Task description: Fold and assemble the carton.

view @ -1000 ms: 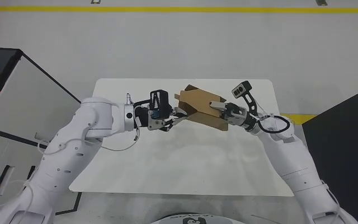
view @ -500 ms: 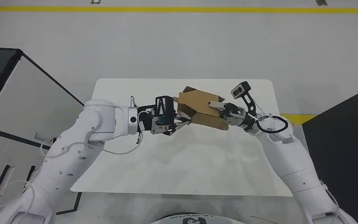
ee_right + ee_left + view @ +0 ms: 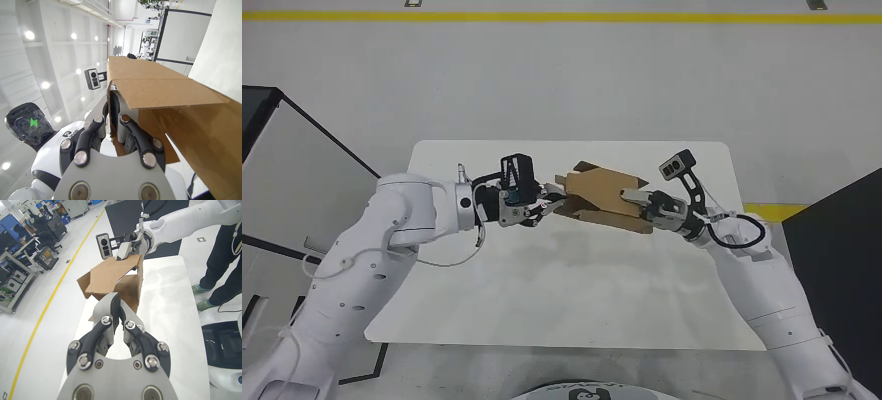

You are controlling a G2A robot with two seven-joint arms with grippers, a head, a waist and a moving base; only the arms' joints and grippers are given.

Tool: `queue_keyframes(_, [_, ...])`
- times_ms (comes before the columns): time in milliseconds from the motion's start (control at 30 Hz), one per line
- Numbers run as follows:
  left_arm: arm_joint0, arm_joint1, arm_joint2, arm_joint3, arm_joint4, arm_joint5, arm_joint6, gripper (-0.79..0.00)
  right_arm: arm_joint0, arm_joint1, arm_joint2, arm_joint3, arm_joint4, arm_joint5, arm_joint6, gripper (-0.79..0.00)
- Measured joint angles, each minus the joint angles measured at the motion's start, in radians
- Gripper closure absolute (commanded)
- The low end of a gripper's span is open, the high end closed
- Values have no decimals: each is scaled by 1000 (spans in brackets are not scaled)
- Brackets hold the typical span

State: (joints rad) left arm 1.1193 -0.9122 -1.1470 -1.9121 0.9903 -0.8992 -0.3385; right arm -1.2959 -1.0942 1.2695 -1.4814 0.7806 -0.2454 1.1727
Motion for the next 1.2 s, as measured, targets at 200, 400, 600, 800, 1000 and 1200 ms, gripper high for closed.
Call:
queue_keyframes(200, [11,2,-5,-1,-4,4,-8,0,-12,1,13,-11,18,-19,40,0])
queue_keyframes(400, [10,1,-2,-5,-5,9,-16,0,-8,3,3,-8,-18,2,70,0])
queue_keyframes(600, [7,1,0,-21,-10,11,-22,0,-2,4,-11,-13,-82,32,34,0])
queue_keyframes(800, [-4,-3,14,-31,-17,21,-19,0,5,4,-32,-26,-148,49,-1,0])
queue_keyframes(1000, [-22,-7,33,-35,-16,14,-26,0,8,2,-45,-31,-163,54,-13,0])
queue_keyframes(1200, [-43,-13,65,-39,-16,3,-31,0,9,2,-50,-31,-167,58,-16,0])
